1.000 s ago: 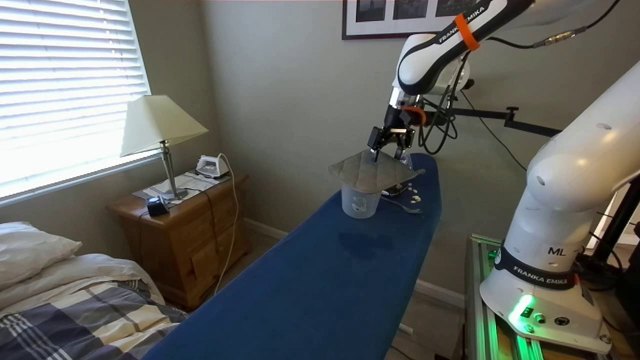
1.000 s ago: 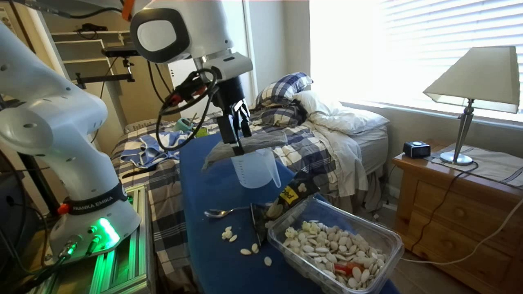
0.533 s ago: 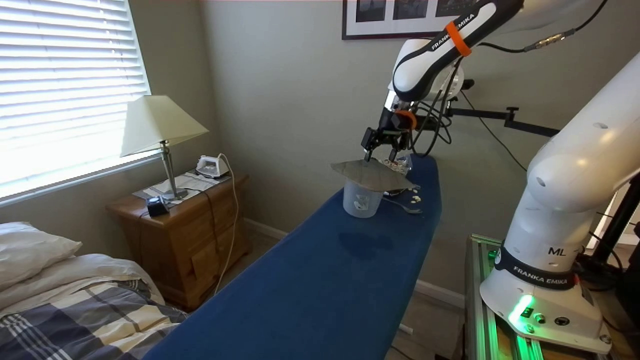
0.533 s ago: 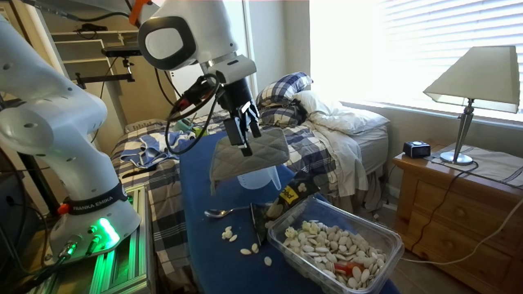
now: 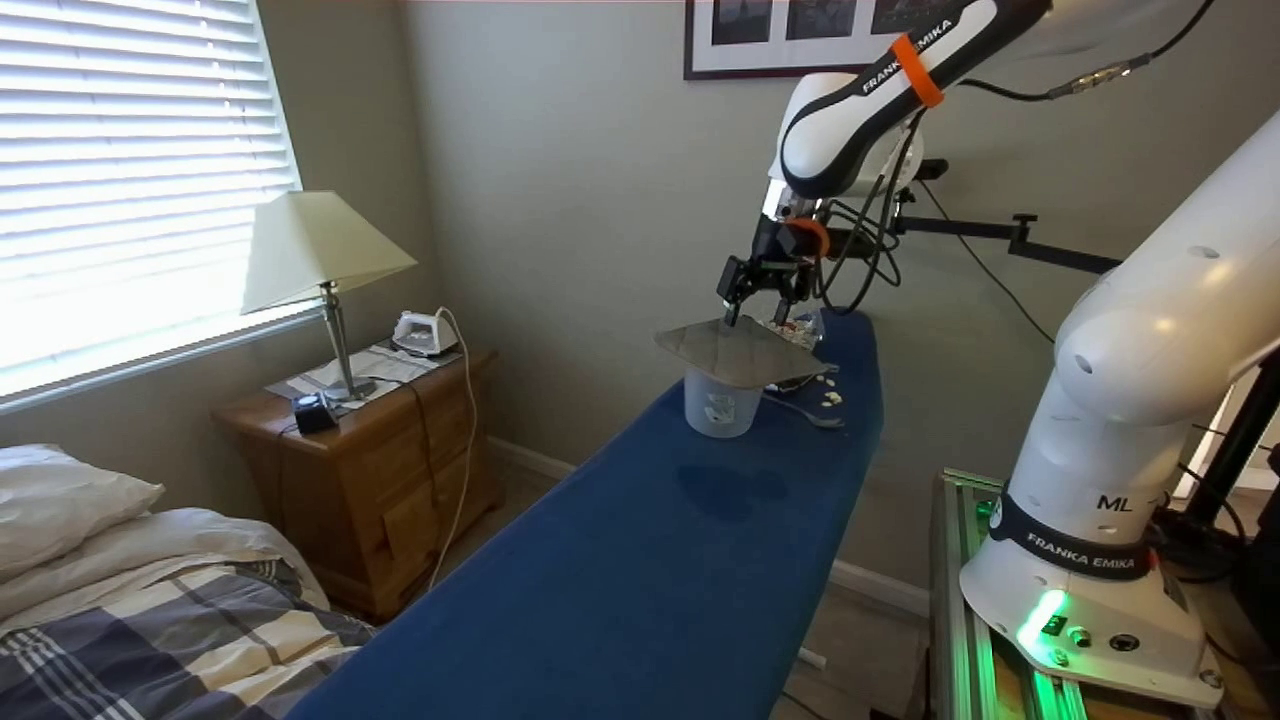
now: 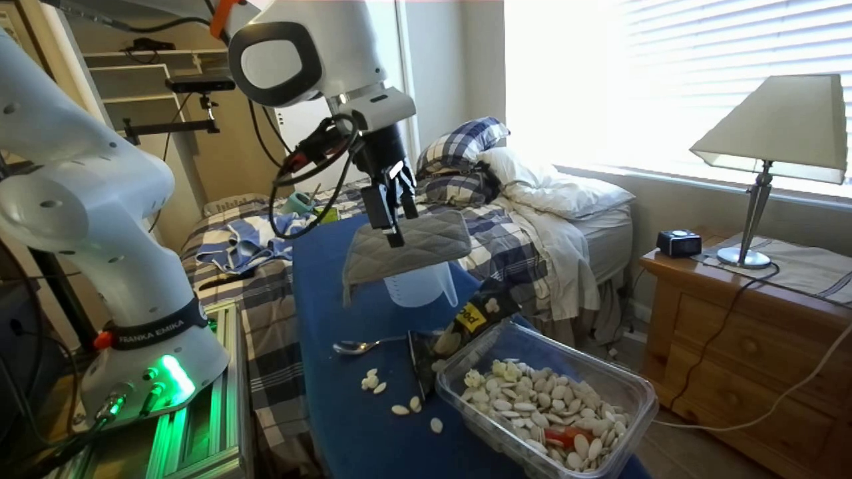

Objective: Put the mat on top of the jug

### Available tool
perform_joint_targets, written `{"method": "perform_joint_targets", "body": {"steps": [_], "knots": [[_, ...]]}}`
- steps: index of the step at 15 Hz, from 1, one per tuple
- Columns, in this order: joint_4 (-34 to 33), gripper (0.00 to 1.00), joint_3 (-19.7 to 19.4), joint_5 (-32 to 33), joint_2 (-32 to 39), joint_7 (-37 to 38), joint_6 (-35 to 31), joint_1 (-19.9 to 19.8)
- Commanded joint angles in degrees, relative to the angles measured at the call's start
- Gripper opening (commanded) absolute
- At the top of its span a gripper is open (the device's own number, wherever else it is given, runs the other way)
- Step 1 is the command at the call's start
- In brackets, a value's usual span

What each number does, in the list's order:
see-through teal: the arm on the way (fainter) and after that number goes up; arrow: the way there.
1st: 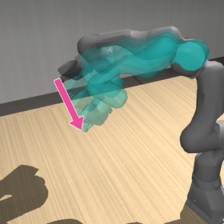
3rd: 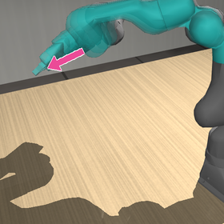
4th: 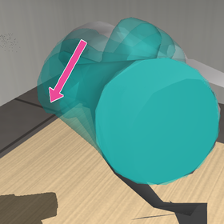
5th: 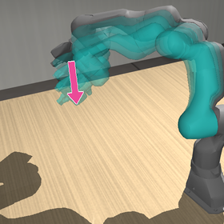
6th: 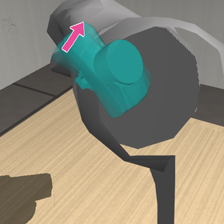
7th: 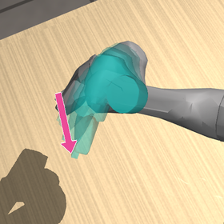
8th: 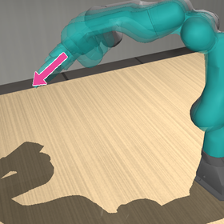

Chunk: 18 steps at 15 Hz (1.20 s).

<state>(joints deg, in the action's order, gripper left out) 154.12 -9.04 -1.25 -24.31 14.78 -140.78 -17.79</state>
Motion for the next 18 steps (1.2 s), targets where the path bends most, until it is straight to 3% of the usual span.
{"method": "perform_joint_targets", "body": {"steps": [1,7,8,13,18], "knots": [[0.0,1.00,1.7,2.8,-5.3,0.6,9.9,-0.9],[-1.7,1.00,-0.3,9.4,-9.2,-3.4,27.4,-3.8],[-1.1,1.00,0.1,6.9,-8.3,-1.7,24.3,-2.2],[-1.4,1.00,-0.6,8.5,-8.7,-2.6,26.4,-3.2],[-5.6,1.00,-5.0,10.7,-2.2,-4.0,28.3,-7.2]]}}
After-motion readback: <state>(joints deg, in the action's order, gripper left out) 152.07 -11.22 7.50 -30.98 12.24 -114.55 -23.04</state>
